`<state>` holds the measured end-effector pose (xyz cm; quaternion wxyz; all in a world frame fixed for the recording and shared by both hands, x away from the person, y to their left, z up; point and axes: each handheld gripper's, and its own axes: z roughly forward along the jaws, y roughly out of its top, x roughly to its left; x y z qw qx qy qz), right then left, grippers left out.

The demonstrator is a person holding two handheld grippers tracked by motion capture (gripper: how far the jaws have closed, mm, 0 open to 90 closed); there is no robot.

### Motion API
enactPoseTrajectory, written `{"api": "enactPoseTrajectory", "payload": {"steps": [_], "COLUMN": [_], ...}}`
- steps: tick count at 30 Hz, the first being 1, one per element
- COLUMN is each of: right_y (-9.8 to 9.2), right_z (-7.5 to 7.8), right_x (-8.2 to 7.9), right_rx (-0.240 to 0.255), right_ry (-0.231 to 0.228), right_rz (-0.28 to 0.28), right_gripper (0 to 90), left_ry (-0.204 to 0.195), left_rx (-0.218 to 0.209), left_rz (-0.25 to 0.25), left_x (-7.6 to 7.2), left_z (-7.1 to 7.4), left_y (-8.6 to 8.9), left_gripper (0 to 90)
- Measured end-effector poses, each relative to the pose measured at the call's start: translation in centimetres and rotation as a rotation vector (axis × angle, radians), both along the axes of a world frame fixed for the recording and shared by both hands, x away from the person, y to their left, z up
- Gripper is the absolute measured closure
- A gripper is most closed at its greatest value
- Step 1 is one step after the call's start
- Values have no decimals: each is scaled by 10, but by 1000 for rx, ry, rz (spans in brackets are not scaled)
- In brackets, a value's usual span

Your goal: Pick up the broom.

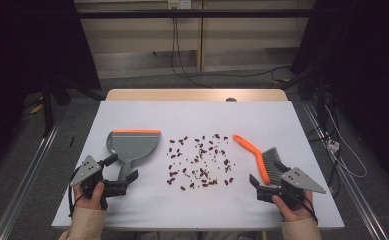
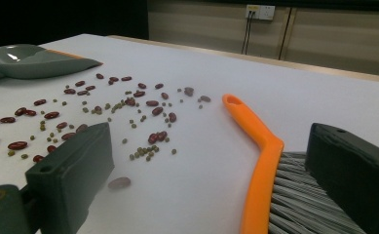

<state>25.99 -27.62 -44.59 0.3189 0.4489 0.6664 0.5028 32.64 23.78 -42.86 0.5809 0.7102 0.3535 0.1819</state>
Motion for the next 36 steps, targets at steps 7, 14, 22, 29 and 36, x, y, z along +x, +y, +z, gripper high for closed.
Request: {"api": "enactPoseTrajectory", "payload": {"steps": [7,14,22,29,36], "right_y": [2,1,-5,-9,-4], "right_z": [2,8,26,30,32], "right_x": [3,11,38,63,81], "right_rx": [5,14,-33,-2,-44], "right_ry": [-2,4,53,138,187], "right_rz": [15,3,-30,-31,-48], "right_gripper": [28,31,68,81,123], "left_ry": [4,4,0,5,4], "left_rx": [-5,-11,-28,-20,-20], "left_rz": [4,11,40,31,27], "left_x": [-1,-2,-7,-6,-7], "left_z": [-1,0,1,0,0], "left_y": [2,4,11,9,7], "left_gripper": [25,25,24,24,25]}}
